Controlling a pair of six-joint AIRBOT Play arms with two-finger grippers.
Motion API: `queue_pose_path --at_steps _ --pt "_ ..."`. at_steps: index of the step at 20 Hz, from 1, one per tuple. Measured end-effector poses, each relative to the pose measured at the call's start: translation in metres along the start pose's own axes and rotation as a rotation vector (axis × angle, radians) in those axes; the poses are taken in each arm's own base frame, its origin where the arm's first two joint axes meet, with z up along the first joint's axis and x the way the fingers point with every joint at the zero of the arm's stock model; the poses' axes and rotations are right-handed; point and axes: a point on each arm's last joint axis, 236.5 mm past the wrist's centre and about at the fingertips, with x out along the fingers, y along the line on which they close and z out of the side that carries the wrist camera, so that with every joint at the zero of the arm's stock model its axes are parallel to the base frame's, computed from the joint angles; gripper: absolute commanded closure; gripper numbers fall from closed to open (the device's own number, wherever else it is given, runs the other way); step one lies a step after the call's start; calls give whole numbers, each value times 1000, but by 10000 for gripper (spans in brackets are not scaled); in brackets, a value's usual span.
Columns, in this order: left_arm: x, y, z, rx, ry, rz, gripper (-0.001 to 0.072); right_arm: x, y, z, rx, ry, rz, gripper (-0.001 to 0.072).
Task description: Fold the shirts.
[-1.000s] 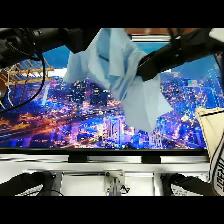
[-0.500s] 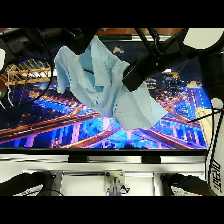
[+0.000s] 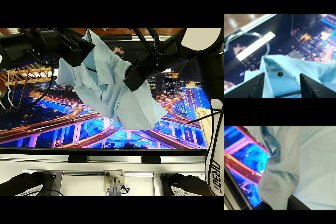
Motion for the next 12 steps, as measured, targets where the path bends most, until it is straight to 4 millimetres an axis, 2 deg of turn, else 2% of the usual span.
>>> queue_pose_path --at_steps 2,8,12 --pt "-1 3 1 -11 -2 14 168 0 -1 1 -1 -2 -4 656" --pt "-2 23 28 -1 -120 99 161 0 3 3 -5 -12 13 656" --pt "6 21 43 7 -190 111 166 0 5 4 -9 -16 19 656"
